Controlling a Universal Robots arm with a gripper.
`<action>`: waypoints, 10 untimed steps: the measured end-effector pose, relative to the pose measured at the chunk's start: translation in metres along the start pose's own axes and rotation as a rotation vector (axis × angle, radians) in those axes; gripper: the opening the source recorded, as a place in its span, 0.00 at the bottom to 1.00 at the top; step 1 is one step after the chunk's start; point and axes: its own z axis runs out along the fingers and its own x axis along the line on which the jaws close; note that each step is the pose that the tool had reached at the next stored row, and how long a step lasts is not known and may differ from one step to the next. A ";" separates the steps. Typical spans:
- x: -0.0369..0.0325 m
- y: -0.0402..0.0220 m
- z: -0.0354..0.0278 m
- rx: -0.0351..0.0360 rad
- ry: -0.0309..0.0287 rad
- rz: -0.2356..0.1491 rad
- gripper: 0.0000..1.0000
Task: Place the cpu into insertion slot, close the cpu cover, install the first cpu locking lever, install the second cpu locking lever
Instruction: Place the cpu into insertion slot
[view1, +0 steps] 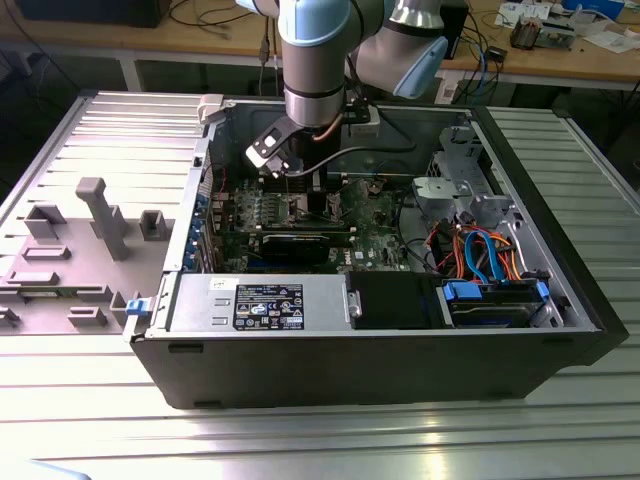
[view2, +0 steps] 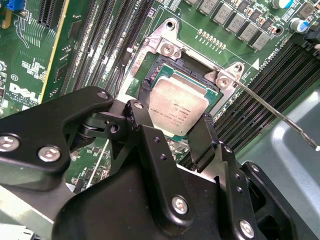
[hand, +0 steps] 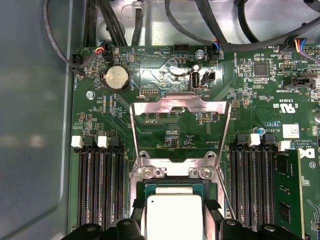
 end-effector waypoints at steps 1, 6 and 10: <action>-0.0001 -0.0001 0.0003 -0.0002 0.0002 0.000 0.54; -0.0012 0.0000 0.0003 -0.0001 -0.0002 0.003 0.54; -0.0018 -0.0001 0.0006 -0.0001 -0.0012 0.011 0.54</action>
